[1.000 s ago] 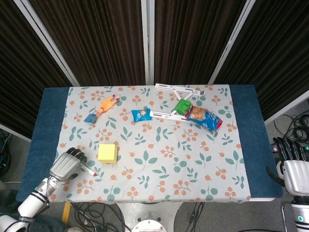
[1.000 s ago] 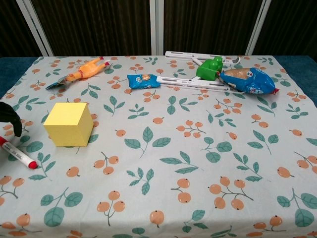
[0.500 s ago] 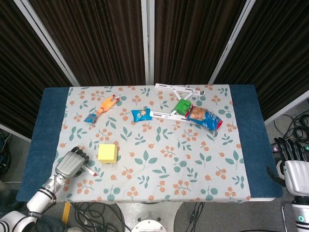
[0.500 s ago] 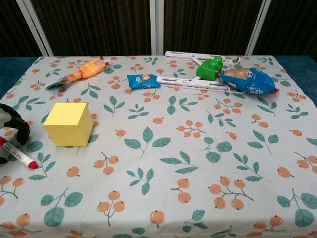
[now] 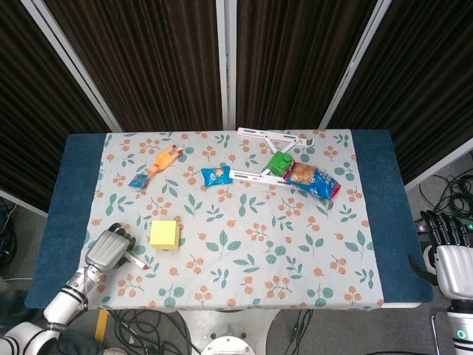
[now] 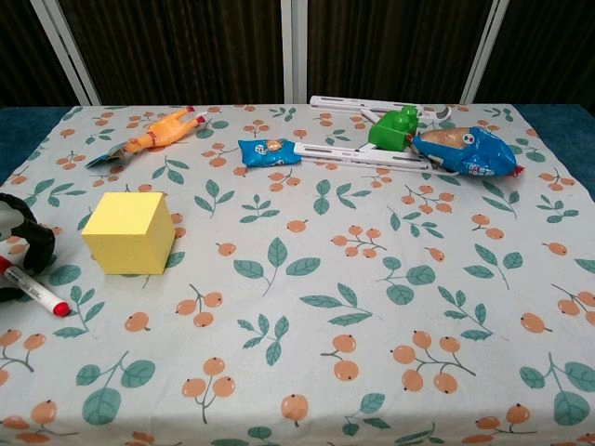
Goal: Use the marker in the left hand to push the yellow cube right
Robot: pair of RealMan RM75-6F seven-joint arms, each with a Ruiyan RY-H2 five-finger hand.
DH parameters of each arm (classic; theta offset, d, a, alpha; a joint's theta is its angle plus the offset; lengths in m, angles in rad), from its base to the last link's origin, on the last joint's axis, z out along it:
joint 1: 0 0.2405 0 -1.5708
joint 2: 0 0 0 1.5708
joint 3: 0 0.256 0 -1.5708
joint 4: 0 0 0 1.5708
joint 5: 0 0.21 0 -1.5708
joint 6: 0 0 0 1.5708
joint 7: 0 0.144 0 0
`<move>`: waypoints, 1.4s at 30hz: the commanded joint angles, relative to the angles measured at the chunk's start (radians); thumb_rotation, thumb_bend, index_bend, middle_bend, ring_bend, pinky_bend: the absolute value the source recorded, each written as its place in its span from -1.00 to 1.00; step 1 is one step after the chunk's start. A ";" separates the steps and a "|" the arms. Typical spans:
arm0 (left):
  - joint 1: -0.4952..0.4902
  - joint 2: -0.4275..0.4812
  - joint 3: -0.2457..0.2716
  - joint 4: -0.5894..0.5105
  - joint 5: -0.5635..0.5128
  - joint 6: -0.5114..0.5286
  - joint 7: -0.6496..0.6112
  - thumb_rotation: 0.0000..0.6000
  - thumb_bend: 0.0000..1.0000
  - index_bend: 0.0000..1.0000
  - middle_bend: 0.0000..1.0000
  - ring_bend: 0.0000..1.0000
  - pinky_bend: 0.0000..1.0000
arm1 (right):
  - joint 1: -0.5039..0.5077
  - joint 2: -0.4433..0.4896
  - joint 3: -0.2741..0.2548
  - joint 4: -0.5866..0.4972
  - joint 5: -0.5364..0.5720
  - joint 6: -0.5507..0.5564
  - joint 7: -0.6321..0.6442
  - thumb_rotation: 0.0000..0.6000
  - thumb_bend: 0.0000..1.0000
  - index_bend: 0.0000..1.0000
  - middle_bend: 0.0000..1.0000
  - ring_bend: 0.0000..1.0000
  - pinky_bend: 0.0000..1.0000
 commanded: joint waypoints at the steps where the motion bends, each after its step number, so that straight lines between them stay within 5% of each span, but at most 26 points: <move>1: -0.003 -0.004 0.001 0.005 -0.003 -0.003 -0.003 1.00 -0.39 0.14 0.21 -0.24 -0.54 | 0.000 0.000 0.000 0.001 0.001 -0.001 0.001 1.00 -0.65 -1.00 -0.85 -1.00 -1.00; 7: -0.008 -0.008 0.006 0.013 -0.012 -0.015 -0.013 1.00 -0.38 0.15 0.22 -0.24 -0.53 | 0.000 -0.001 0.000 0.003 0.003 -0.004 0.003 1.00 -0.64 -1.00 -0.85 -1.00 -1.00; 13: -0.007 -0.018 0.009 0.032 0.002 0.013 -0.065 1.00 -0.29 0.34 0.40 -0.06 0.02 | 0.002 -0.002 0.001 0.005 0.004 -0.007 0.005 1.00 -0.65 -1.00 -0.85 -1.00 -1.00; 18: 0.000 -0.007 0.006 0.033 -0.006 0.029 -0.147 1.00 -0.27 0.40 0.47 0.02 0.22 | 0.002 -0.002 0.001 0.005 0.004 -0.005 0.006 1.00 -0.65 -1.00 -0.85 -1.00 -1.00; 30: 0.025 0.040 -0.002 0.123 -0.012 0.088 -0.341 1.00 -0.24 0.40 0.47 0.03 0.25 | -0.003 0.003 0.004 -0.001 -0.002 0.009 0.007 1.00 -0.65 -1.00 -0.85 -1.00 -1.00; 42: -0.021 -0.033 0.014 0.284 0.053 0.088 -0.492 1.00 -0.21 0.40 0.47 0.03 0.26 | -0.006 0.009 0.003 -0.014 -0.008 0.015 0.001 1.00 -0.65 -1.00 -0.85 -1.00 -1.00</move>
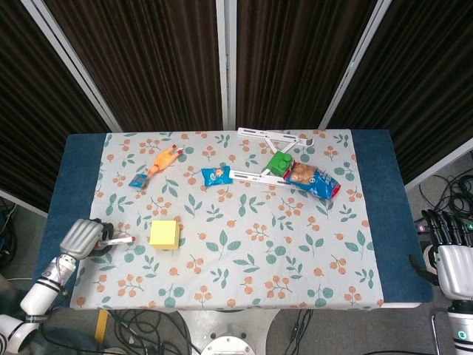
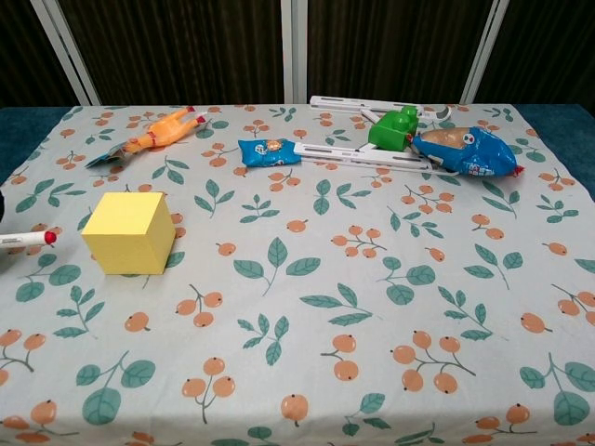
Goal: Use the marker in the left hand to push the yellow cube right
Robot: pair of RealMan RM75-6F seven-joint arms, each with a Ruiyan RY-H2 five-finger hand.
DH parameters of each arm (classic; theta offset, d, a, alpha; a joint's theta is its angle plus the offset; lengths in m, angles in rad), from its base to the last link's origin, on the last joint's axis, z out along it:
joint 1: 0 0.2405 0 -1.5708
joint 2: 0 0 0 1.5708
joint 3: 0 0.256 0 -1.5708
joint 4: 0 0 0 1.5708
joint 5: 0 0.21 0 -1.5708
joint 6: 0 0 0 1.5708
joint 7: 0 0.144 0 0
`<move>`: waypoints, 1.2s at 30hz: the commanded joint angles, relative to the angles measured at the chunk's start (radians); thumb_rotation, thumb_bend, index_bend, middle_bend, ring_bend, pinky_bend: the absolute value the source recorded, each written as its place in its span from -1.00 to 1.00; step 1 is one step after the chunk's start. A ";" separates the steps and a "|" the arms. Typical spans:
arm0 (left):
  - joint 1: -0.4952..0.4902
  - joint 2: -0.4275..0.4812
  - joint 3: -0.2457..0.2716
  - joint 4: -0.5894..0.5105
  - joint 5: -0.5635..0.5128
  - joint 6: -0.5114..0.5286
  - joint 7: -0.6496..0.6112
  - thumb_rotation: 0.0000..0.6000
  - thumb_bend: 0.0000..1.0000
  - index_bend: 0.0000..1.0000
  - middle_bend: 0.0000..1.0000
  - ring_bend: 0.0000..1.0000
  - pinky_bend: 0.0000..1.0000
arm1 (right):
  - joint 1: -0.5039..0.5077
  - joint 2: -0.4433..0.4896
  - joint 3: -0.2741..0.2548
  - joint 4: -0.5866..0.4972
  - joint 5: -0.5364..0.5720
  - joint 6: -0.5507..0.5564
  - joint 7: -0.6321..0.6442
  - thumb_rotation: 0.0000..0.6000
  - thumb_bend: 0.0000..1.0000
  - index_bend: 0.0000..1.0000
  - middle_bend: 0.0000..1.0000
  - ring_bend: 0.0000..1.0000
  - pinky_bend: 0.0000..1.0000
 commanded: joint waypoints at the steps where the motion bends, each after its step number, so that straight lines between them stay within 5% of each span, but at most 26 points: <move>1: -0.023 -0.022 0.006 0.026 0.023 -0.003 -0.017 1.00 -0.21 0.40 0.47 0.03 0.26 | -0.002 0.002 0.000 -0.002 0.001 0.002 -0.001 1.00 -0.65 -1.00 -0.85 -1.00 -1.00; 18: -0.143 -0.057 -0.020 -0.048 0.033 -0.092 0.055 1.00 -0.21 0.40 0.47 0.03 0.26 | -0.008 0.004 0.000 -0.003 0.008 0.003 -0.001 1.00 -0.65 -1.00 -0.85 -1.00 -1.00; 36: -0.228 -0.088 -0.114 -0.204 -0.121 -0.240 0.243 1.00 -0.21 0.40 0.47 0.03 0.26 | -0.014 0.005 -0.002 0.010 0.007 0.007 0.018 1.00 -0.65 -1.00 -0.85 -1.00 -1.00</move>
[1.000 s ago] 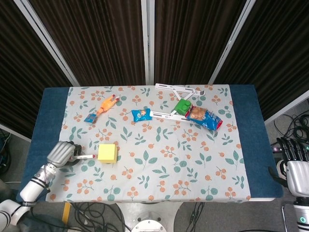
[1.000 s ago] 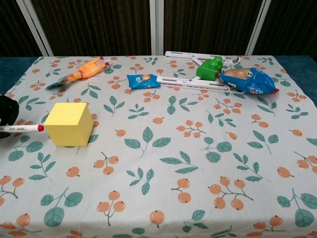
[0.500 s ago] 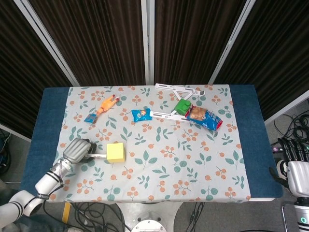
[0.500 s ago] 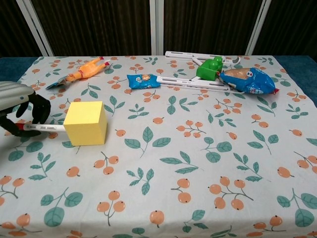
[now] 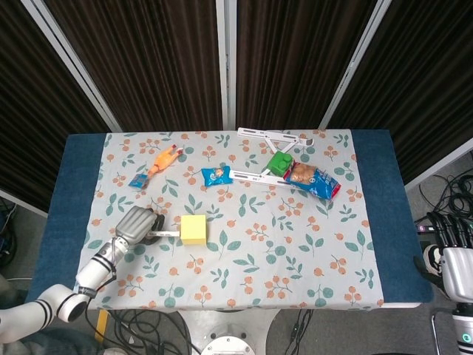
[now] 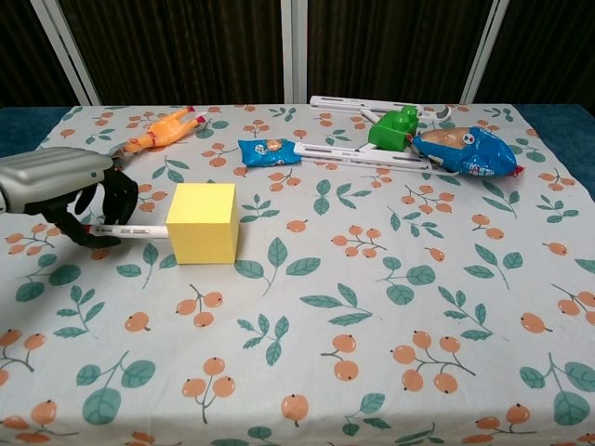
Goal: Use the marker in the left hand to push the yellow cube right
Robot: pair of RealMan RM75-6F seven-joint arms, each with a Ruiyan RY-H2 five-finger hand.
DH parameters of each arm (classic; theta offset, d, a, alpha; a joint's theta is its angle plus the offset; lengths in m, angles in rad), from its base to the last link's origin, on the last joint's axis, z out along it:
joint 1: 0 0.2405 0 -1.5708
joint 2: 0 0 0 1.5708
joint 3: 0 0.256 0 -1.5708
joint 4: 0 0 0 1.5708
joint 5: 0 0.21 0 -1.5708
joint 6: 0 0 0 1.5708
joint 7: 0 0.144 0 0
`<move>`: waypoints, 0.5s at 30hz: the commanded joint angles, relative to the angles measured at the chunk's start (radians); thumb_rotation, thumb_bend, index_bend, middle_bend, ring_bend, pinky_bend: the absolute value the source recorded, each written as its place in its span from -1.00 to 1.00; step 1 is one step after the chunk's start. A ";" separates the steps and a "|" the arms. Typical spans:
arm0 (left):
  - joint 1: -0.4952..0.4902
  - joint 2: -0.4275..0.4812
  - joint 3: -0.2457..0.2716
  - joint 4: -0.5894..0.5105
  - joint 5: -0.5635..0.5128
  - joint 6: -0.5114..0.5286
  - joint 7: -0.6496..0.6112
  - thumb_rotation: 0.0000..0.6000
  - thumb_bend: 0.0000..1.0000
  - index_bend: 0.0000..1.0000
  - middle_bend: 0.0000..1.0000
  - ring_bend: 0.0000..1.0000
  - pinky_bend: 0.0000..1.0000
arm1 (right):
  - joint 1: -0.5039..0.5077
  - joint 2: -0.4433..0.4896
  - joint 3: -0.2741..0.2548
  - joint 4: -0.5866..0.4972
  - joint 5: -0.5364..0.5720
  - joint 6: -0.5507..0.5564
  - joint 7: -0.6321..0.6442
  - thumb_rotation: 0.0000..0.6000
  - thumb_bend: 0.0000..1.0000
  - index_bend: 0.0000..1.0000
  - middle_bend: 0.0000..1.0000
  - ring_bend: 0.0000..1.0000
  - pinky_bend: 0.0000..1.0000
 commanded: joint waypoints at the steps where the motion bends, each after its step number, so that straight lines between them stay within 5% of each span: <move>1: -0.018 -0.014 -0.017 -0.010 -0.020 -0.018 0.021 1.00 -0.21 0.40 0.47 0.03 0.26 | -0.001 0.000 0.000 0.001 -0.001 0.001 0.001 1.00 -0.65 -1.00 -0.85 -1.00 -1.00; 15: -0.120 -0.095 -0.081 -0.007 -0.084 -0.099 0.097 1.00 -0.20 0.40 0.47 0.03 0.26 | 0.001 0.005 0.001 0.005 -0.003 -0.002 0.006 1.00 -0.65 -1.00 -0.85 -1.00 -1.00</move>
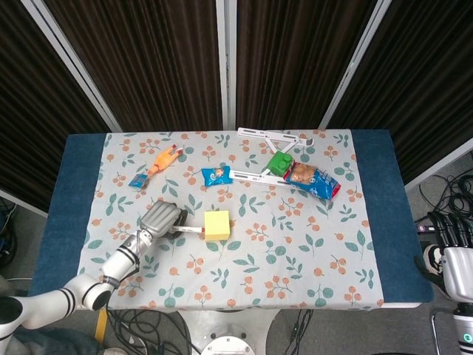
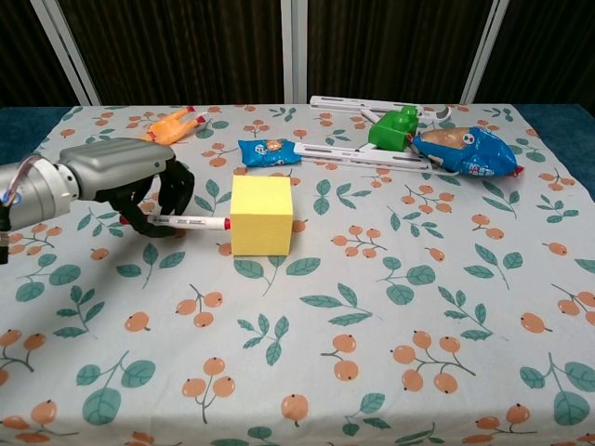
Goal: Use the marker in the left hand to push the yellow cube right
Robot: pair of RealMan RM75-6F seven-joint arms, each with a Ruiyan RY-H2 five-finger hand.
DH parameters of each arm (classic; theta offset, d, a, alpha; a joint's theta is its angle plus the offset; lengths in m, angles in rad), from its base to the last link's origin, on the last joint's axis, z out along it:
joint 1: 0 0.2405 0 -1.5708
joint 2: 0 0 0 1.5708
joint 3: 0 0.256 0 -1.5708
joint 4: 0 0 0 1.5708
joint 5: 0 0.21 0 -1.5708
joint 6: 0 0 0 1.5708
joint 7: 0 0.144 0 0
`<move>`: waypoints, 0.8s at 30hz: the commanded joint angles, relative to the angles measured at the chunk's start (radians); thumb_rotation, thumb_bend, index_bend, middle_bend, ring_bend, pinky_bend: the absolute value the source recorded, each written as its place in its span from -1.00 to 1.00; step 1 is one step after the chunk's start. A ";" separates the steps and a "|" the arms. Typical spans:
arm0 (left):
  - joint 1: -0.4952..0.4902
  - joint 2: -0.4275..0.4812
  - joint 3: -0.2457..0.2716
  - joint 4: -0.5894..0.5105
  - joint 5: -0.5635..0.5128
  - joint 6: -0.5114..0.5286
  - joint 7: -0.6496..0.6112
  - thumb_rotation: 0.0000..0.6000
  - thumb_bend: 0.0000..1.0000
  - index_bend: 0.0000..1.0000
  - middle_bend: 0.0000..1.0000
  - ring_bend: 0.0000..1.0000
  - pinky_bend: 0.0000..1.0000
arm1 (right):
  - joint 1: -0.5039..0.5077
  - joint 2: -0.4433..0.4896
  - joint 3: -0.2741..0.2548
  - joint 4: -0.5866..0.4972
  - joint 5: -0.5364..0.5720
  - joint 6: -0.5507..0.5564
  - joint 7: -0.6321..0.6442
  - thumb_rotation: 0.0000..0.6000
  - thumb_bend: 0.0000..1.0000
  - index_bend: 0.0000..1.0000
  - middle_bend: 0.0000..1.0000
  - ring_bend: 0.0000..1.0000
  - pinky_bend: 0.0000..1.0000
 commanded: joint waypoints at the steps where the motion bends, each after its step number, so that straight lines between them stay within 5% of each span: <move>1: -0.024 -0.022 -0.016 0.008 -0.019 -0.022 0.014 1.00 -0.20 0.40 0.47 0.03 0.26 | 0.000 0.001 0.000 0.000 0.001 0.000 0.001 1.00 -0.65 -1.00 -0.85 -1.00 -1.00; 24: -0.221 -0.199 -0.140 0.121 -0.156 -0.122 0.143 1.00 -0.19 0.40 0.47 0.03 0.26 | -0.003 0.005 0.003 0.022 0.017 -0.009 0.025 1.00 -0.65 -1.00 -0.84 -1.00 -1.00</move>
